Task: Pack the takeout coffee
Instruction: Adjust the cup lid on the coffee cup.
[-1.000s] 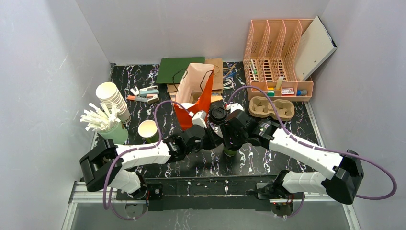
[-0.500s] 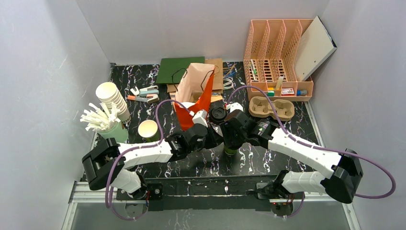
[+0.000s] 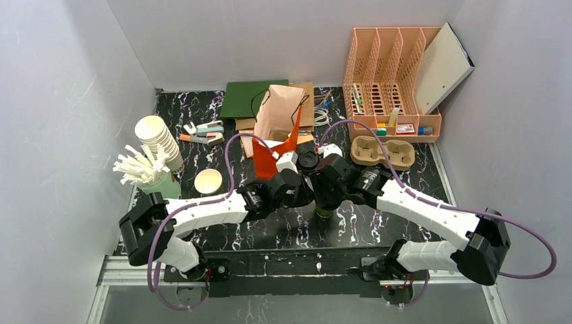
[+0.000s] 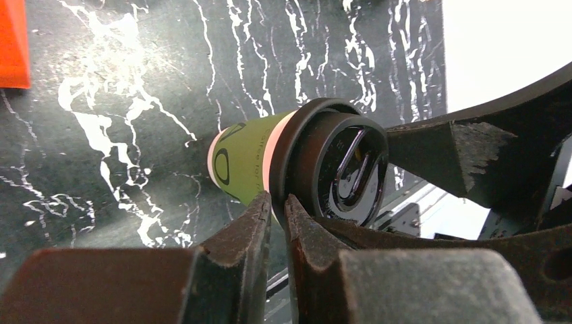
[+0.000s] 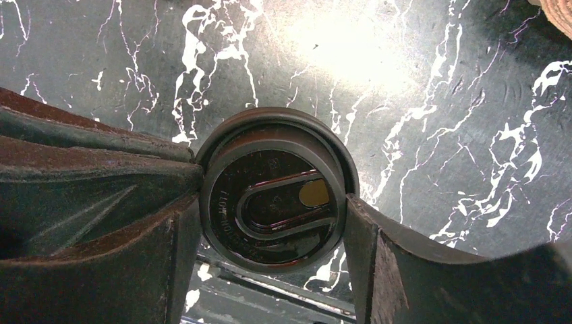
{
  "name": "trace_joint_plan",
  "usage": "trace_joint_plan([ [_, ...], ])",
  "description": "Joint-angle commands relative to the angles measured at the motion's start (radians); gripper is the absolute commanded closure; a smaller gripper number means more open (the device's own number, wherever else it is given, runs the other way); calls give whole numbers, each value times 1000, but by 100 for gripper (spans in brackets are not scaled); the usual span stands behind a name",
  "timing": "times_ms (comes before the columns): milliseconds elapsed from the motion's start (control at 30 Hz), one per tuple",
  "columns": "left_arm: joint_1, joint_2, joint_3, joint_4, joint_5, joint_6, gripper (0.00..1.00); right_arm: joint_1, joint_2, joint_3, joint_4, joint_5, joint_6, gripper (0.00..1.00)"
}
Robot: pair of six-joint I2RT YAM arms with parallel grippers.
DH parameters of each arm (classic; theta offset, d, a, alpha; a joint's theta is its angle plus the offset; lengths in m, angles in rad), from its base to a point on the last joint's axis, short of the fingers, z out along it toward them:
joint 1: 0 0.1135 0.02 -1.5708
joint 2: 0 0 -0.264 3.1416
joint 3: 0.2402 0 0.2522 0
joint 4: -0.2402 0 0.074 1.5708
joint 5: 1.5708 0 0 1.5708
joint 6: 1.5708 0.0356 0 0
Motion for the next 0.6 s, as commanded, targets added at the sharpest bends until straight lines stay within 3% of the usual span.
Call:
trace_joint_plan([
  [0,-13,29,56,-316,-57,105,86,22,22,-3,-46,-126,46,23],
  [200,-13,-10,114,-328,-62,144,75,22,38,14,-55,-112,53,25],
  [567,-13,-113,124,-332,-46,174,61,22,20,21,-54,-106,36,10],
])
